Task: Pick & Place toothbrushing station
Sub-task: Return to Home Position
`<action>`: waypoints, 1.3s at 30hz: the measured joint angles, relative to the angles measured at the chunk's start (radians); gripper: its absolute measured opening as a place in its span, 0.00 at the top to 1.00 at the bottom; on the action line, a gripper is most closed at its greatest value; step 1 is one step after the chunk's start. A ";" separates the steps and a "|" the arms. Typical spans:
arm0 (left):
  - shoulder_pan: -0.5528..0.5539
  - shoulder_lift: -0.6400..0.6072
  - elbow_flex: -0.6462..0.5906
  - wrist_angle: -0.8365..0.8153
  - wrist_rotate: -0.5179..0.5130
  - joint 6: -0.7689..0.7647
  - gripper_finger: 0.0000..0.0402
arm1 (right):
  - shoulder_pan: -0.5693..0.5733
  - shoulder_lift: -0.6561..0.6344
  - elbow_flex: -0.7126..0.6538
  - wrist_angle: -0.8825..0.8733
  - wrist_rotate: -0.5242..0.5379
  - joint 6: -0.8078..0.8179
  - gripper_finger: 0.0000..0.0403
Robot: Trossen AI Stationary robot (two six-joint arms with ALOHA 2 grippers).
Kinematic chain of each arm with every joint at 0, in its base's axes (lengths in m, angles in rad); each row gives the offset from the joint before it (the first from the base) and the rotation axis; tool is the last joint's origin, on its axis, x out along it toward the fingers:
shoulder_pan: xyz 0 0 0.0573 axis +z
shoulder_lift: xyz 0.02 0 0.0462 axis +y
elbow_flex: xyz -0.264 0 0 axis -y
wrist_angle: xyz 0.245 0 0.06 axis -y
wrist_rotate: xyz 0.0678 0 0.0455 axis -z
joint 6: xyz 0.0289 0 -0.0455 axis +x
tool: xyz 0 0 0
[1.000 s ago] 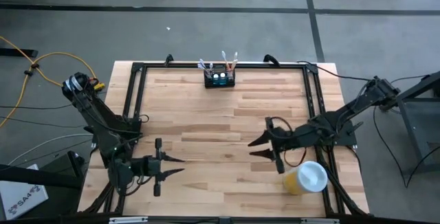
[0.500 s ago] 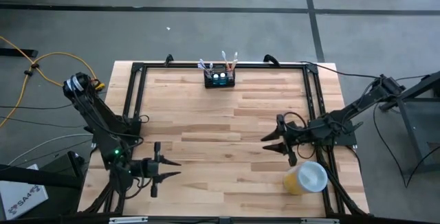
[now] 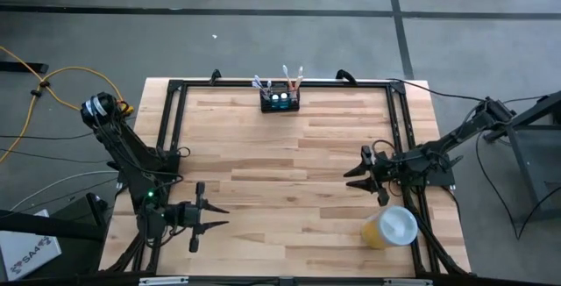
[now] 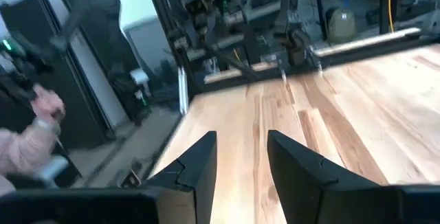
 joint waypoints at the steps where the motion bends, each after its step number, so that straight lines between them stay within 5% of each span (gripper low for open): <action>1: 0.000 0.000 0.000 0.000 0.000 0.000 0.73 | 0.000 -0.019 -0.016 0.013 0.000 0.005 0.70; 19: 0.001 0.000 0.000 0.012 0.009 0.000 0.73 | 0.000 -0.269 -0.195 0.047 -0.050 -0.001 0.70; 39: 0.001 0.000 0.000 0.019 0.010 0.000 0.73 | 0.000 -0.493 -0.199 -0.290 -0.051 0.012 0.70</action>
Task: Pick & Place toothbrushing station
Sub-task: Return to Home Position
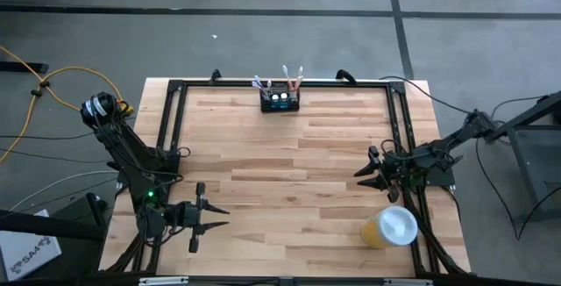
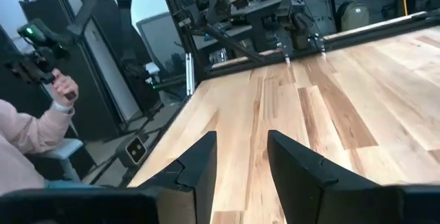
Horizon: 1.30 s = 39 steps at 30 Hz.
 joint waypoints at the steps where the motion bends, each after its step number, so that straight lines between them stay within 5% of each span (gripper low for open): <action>1: 0.000 0.000 0.000 0.001 0.000 0.000 0.73 | 0.000 -0.009 -0.004 0.002 -0.001 0.000 0.70; 18: 0.003 0.000 0.000 0.048 -0.003 0.049 0.73 | 0.000 -0.035 -0.008 -0.054 -0.112 -0.035 0.70; 39: -0.017 -0.001 0.000 0.059 -0.034 0.045 0.73 | 0.000 -0.035 -0.009 -0.054 -0.113 0.022 0.70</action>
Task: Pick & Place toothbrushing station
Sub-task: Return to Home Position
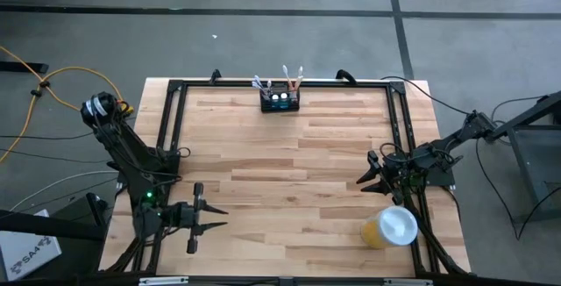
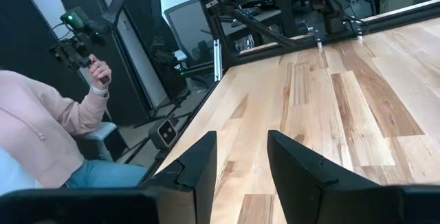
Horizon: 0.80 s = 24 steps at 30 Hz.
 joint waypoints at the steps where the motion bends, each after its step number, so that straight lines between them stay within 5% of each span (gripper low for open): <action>1: -0.007 -0.003 0.000 -0.002 -0.007 0.000 0.73 | 0.000 0.000 0.000 0.000 0.000 0.000 0.70; 6: -0.023 -0.049 -0.006 -0.054 0.073 -0.022 0.73 | 0.000 0.000 -0.001 0.000 0.000 0.000 0.70; 13: 0.113 -0.138 -0.100 -0.035 0.416 -0.023 0.73 | 0.000 0.000 -0.001 0.000 0.000 0.000 0.70; 24: 0.209 -0.266 -0.191 -0.036 0.594 0.049 0.73 | 0.000 0.000 -0.002 0.000 0.001 0.000 0.70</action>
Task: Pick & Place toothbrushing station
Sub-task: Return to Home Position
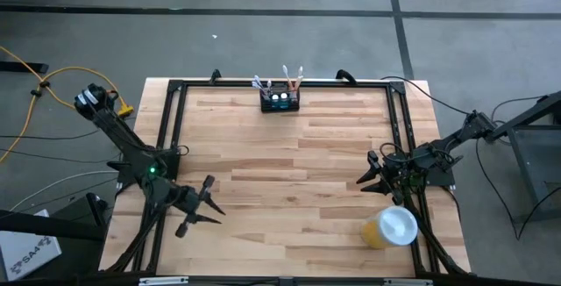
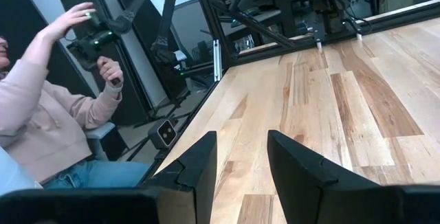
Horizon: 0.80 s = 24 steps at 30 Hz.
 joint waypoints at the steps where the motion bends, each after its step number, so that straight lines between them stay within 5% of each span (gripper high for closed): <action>1: 0.004 -0.020 -0.014 0.001 0.022 0.006 0.73 | 0.000 0.000 0.000 0.000 0.000 0.000 0.70; 24: -0.025 -0.436 -0.348 0.052 0.090 0.020 0.73 | 0.000 0.000 0.000 0.002 0.000 0.000 0.70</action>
